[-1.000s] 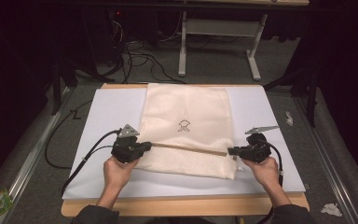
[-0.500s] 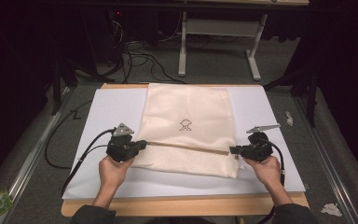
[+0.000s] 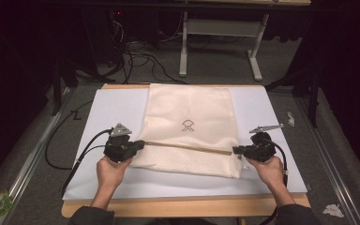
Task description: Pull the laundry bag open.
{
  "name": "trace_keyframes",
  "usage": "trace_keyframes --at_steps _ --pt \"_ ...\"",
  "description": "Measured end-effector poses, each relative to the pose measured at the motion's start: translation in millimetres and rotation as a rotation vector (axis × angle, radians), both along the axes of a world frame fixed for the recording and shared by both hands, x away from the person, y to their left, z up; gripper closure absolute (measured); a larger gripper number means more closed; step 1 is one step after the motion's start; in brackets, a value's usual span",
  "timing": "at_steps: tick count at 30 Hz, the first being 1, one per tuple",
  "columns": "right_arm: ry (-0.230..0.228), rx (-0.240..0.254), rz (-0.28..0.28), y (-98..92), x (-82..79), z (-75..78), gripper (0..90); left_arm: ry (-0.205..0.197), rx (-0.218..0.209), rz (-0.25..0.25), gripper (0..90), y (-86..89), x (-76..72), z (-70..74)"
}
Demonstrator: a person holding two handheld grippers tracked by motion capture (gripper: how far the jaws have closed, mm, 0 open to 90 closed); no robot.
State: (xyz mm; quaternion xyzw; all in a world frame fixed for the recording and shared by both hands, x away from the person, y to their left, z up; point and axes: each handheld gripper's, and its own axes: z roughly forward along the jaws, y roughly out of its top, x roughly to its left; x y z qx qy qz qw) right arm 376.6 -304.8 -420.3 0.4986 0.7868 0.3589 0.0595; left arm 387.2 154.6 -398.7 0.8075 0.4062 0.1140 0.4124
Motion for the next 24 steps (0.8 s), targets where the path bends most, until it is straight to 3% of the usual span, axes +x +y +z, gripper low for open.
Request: trace_keyframes --at_steps 24 --pt "-0.006 -0.039 -0.028 -7.3 5.0 4.9 87.8 0.007 0.018 0.032 87.3 12.1 -0.7 -2.8"
